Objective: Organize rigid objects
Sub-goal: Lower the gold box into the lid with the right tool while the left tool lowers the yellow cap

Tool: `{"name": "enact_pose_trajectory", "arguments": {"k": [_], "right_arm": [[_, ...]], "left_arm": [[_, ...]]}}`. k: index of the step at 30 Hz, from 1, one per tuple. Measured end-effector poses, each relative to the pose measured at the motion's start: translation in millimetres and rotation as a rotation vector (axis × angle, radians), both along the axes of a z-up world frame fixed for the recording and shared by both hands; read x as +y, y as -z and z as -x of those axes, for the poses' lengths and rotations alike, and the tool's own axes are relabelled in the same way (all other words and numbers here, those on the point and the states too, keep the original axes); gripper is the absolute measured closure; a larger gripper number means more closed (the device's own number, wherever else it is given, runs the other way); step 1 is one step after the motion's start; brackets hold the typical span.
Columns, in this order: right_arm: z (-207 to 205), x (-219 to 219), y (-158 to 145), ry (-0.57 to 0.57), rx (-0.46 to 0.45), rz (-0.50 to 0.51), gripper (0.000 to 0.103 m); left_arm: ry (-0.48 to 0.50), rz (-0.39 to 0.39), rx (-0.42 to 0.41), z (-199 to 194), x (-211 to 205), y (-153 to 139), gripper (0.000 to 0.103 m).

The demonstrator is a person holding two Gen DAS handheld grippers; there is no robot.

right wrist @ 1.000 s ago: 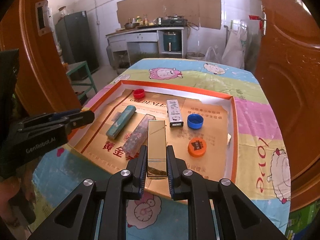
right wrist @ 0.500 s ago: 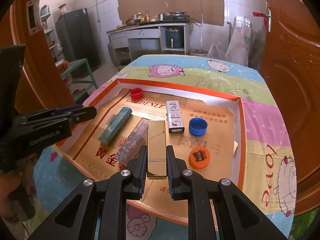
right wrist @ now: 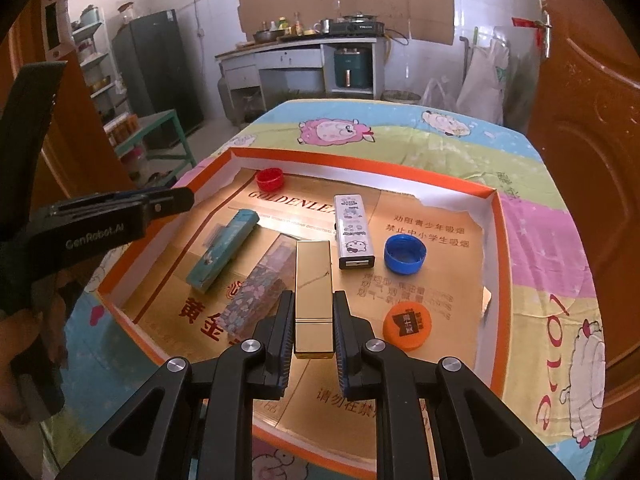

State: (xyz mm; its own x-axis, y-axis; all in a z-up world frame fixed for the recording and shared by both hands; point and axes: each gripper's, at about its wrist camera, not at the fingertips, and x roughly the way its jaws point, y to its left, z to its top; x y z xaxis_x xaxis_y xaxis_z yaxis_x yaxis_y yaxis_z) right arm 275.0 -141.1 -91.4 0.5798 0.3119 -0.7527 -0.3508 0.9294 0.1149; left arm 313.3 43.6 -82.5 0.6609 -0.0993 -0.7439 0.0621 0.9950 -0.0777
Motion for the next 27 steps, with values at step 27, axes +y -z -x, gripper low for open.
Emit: {"name": "enact_pose_trajectory", "arguments": {"k": [27], "right_arm": [[-17.0,3.8,14.1,-0.017,0.044,0.018,0.085]], "left_arm": [[0.009,-0.009,0.088,-36.3,-0.7,22.7,0.073]]}}
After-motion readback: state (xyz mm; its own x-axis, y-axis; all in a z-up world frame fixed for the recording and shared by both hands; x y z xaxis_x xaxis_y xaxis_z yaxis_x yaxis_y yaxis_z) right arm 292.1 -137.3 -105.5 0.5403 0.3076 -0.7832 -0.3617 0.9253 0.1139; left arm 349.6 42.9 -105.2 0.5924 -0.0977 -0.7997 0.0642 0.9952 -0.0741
